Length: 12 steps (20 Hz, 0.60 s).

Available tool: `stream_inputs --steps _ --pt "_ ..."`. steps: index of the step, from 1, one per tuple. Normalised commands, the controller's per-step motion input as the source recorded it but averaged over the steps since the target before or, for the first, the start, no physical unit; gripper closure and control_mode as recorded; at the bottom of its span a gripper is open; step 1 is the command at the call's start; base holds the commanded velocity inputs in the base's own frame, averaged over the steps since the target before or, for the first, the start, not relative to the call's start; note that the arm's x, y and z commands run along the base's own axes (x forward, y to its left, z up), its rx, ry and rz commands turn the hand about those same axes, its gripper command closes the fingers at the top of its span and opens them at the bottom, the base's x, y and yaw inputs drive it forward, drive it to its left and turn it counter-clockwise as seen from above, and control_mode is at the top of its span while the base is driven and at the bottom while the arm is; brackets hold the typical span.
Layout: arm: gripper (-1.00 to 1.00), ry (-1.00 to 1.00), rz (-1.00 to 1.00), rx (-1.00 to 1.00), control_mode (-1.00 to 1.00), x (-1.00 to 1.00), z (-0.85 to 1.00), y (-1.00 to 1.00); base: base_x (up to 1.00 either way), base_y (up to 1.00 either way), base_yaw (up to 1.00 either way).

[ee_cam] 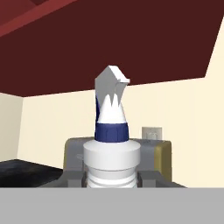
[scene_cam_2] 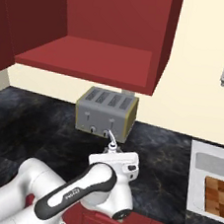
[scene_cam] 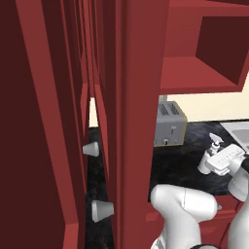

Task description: Move the cutting board and knife to the sink. Then move spray from the cabinet to the counter.

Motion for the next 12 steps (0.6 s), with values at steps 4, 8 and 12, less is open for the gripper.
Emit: stream_inputs --steps 4,8,12 --pt "1.0 -0.01 0.0 0.0 -1.0 0.12 -0.3 -0.05 0.0 0.0 0.0" --pt "1.0 0.0 0.0 0.0 -1.0 0.13 -0.27 -0.04 0.0 0.0 0.0" --pt "1.0 0.0 0.0 0.0 -1.0 0.11 -0.26 -0.04 0.0 0.0 0.0"
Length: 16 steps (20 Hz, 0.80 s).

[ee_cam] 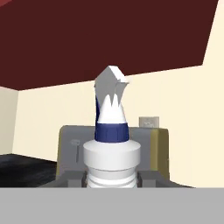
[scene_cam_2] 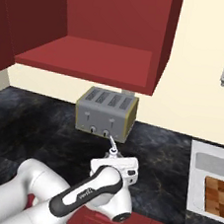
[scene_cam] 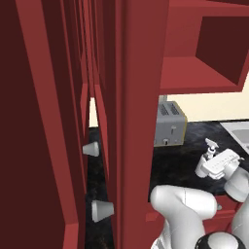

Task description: Move the cutting board and knife to the sink. Then move spray from the cabinet to the counter.

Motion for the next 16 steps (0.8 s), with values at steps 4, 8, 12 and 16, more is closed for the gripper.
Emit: stream_inputs --steps 4,8,12,16 --pt "1.0 0.0 0.0 0.0 -1.0 0.12 -0.28 -0.02 0.0 0.0 0.0" --pt "1.0 0.0 0.0 0.0 -1.0 0.11 -0.29 -0.01 0.0 0.0 0.0" --pt "1.0 0.0 0.0 0.0 -1.0 0.11 -0.3 0.0 0.0 0.0 0.0" --pt "1.0 0.0 -0.01 0.0 -1.0 0.12 -0.33 0.0 0.0 0.0 0.0"
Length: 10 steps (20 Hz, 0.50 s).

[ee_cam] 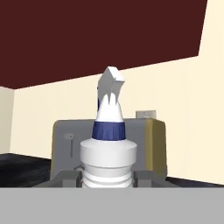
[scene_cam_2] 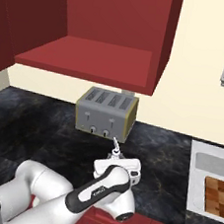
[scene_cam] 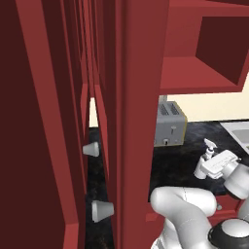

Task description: Move the cutting board and knife to the sink. Then move spray from the cabinet to the counter.

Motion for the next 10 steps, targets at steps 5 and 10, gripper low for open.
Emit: stream_inputs --steps 5,10 --pt "-1.0 -0.02 -0.01 0.0 -1.0 0.05 -0.34 0.0 0.0 0.0 0.0" --pt "-1.0 -0.01 -0.01 0.0 -1.0 0.0 -0.22 0.0 0.0 0.0 0.0"
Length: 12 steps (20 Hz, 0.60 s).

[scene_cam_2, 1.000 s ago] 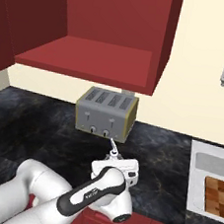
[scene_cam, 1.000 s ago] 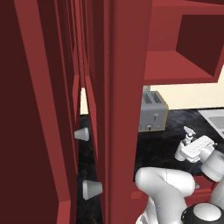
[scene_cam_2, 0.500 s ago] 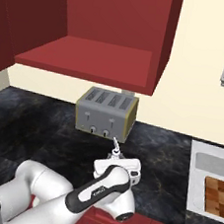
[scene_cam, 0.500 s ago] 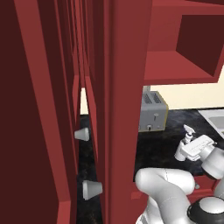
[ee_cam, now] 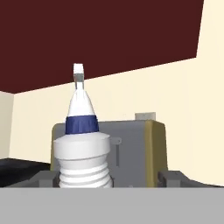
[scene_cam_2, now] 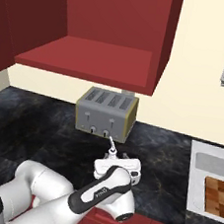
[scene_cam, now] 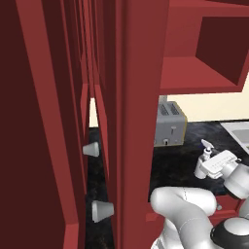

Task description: Move the cutting board and knife to the sink. Then move spray from the cabinet to the counter.

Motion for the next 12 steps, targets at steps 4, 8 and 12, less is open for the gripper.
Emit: stream_inputs --steps 4,8,12 --pt "-1.0 0.0 -0.02 0.0 -1.0 0.0 -0.15 0.0 0.0 0.0 0.0" --pt "-1.0 0.0 -0.02 0.0 -1.0 0.0 -0.11 0.0 0.0 0.0 0.0" --pt "-1.0 0.0 -0.01 0.0 -1.0 0.0 -0.05 0.0 0.0 0.0 0.0"
